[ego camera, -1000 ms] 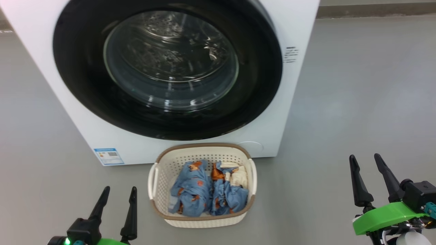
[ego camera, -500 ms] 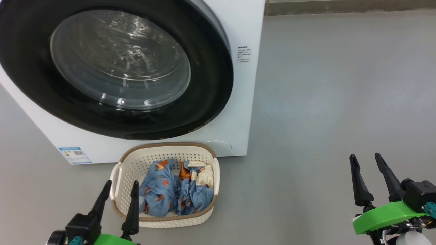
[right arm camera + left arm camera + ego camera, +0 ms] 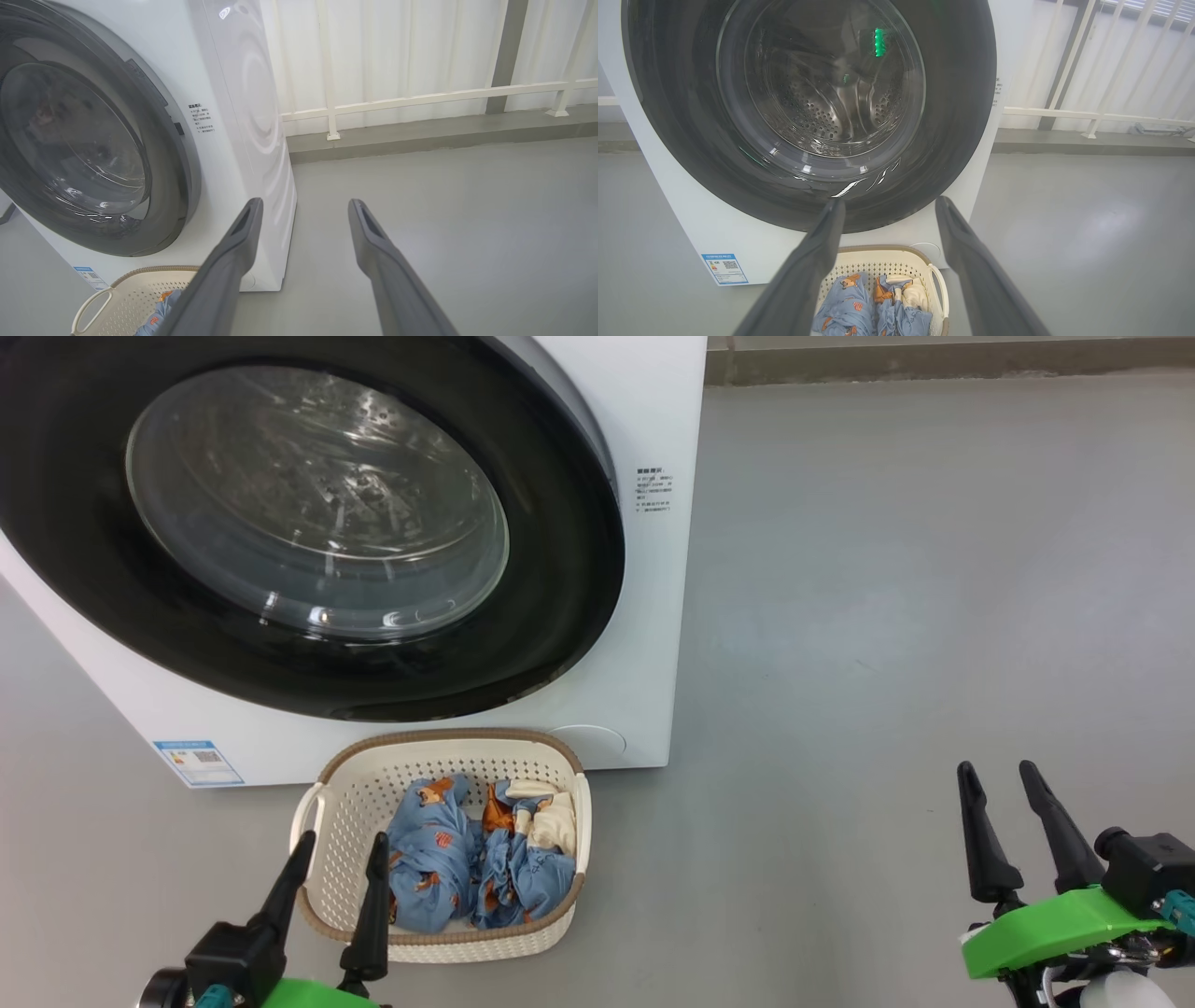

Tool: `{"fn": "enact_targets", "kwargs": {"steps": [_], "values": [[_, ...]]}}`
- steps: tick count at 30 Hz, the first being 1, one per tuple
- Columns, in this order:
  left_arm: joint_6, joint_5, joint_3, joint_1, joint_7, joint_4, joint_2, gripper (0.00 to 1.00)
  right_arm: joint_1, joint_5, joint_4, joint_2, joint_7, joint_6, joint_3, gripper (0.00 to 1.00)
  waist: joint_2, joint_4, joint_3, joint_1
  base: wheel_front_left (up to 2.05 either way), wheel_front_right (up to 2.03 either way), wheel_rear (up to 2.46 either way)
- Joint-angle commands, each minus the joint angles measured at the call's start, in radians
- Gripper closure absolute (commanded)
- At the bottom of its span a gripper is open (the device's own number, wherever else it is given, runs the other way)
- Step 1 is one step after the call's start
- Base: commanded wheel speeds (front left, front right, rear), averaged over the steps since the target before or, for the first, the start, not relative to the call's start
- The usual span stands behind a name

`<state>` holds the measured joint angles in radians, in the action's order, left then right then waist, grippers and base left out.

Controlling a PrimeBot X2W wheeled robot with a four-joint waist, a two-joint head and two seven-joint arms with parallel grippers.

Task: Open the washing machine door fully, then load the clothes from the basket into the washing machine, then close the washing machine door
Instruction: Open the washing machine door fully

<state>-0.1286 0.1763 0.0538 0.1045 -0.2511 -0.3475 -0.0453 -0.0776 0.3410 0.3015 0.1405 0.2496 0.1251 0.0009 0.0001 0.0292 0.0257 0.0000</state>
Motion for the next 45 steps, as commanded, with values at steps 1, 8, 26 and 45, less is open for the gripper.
{"fn": "enact_targets", "kwargs": {"steps": [1,8,26,45], "values": [[-0.002,0.005,-0.028,0.038,-0.011,0.020,-0.013,0.00,-0.049,0.023,-0.020,0.006,0.012,0.006,0.026,1.00,-0.0001,0.000,0.001,0.0000,0.00,0.00,0.00],[-0.002,0.018,-0.018,0.036,-0.011,0.020,-0.010,0.00,-0.129,0.143,-0.039,-0.024,0.012,0.006,0.016,1.00,-0.0001,0.006,0.010,0.0000,0.00,0.00,0.00],[-0.002,0.039,0.024,0.106,-0.011,0.033,-0.006,0.00,-0.464,0.689,0.027,0.037,0.012,0.006,0.083,1.00,-0.0001,0.083,0.121,0.0000,0.00,0.00,0.00],[0.009,0.100,0.099,0.206,-0.011,0.060,-0.005,0.00,-0.797,1.200,0.053,0.247,-0.190,0.006,0.333,1.00,-0.0001,0.187,0.282,0.0000,0.00,0.00,0.00]]}}
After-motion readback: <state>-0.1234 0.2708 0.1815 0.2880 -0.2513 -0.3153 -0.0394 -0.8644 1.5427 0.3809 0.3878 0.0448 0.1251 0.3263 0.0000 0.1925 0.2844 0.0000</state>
